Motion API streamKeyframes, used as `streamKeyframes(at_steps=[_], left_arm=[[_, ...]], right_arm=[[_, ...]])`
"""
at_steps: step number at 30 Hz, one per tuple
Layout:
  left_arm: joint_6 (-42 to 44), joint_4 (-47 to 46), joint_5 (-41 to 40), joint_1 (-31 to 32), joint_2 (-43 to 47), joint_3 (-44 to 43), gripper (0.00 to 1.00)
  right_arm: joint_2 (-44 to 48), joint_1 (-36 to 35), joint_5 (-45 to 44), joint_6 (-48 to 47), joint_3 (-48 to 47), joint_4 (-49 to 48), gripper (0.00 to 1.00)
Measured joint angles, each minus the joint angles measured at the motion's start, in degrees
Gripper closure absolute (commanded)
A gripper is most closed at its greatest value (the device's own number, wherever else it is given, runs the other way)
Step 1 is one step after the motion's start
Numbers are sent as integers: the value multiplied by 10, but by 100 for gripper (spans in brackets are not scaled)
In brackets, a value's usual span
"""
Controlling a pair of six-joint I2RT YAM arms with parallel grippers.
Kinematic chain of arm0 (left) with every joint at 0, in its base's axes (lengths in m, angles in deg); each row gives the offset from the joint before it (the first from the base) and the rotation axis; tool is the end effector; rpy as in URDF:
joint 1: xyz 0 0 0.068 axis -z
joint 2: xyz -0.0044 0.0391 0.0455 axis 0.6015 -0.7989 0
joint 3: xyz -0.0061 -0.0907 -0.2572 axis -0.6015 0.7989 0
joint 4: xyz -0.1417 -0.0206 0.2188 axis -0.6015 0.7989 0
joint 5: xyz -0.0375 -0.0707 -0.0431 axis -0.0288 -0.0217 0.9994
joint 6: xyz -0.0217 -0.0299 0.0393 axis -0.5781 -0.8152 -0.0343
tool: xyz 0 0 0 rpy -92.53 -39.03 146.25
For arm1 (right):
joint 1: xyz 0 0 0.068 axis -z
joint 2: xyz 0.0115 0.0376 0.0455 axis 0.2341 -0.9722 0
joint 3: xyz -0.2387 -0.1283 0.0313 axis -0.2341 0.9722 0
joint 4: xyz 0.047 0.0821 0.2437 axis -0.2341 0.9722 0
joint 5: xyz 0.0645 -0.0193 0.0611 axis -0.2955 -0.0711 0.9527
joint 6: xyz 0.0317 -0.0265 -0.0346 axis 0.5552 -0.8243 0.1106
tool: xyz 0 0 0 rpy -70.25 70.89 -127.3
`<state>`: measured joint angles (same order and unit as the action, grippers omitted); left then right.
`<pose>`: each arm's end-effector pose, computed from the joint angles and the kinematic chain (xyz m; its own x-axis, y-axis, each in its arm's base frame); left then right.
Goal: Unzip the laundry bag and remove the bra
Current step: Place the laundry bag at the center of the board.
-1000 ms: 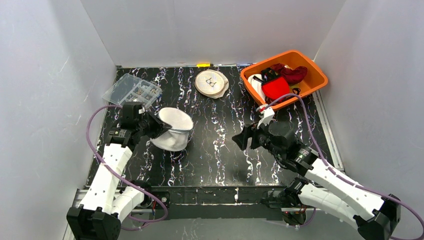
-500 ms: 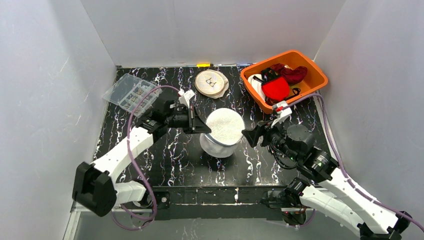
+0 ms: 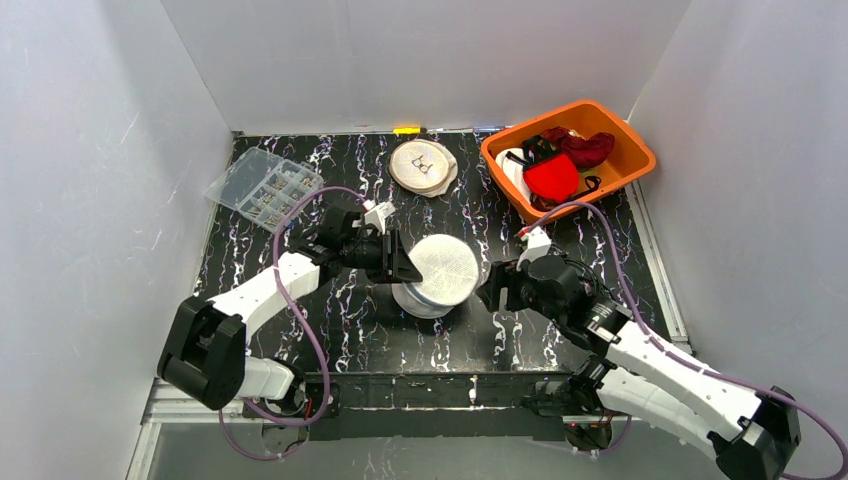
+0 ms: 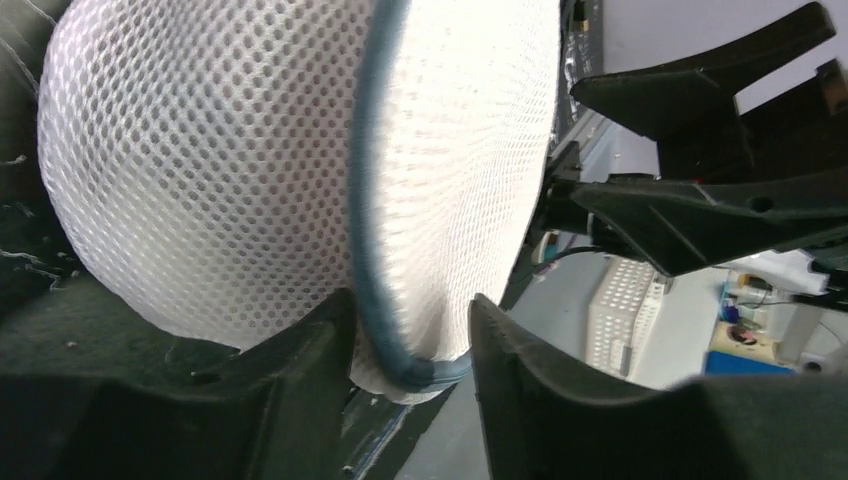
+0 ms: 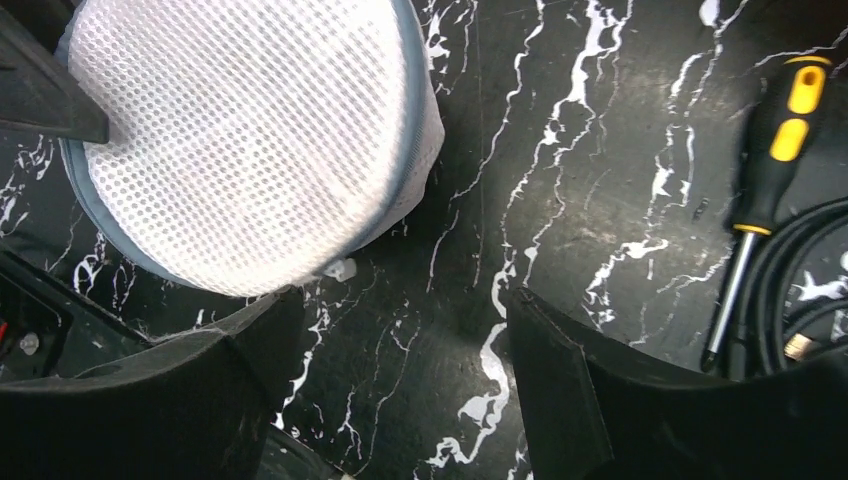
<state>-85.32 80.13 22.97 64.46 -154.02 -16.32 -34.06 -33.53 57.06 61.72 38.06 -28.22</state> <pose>0.2401 -0.1511 0.2344 -0.8945 -0.0253 -0.4463 0.3734 0.5064 -0.7773 0.1211 0.1195 0.2513 -0.5386 0.0764 -0.8391 -0.3920 0.8588 0.3298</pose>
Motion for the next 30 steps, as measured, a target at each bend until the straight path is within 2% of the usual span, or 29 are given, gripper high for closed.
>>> streamKeyframes(at_steps=[2, 5, 8, 13, 20, 26, 30], left_arm=[[6, 17, -16, 0, 9, 0, 36], [9, 35, -37, 0, 36, 0, 27], [1, 42, -63, 0, 83, 10, 22], [-31, 60, -123, 1, 196, 51, 21], [-85, 116, -193, 5, 340, 130, 22], [-104, 142, -199, 5, 379, 146, 23], [-104, 142, -197, 5, 381, 146, 23]], right_arm=[[-25, 0, 8, 7, 0, -12, 18], [-44, 1, 14, 12, 0, -41, 18], [-63, 6, 25, 12, 0, -71, 18], [-122, 41, 61, 17, -10, -116, 18], [-209, 125, 141, 29, -47, -172, 19], [-301, 168, 240, 11, -103, -204, 21], [-330, 168, 288, 3, -108, -221, 30]])
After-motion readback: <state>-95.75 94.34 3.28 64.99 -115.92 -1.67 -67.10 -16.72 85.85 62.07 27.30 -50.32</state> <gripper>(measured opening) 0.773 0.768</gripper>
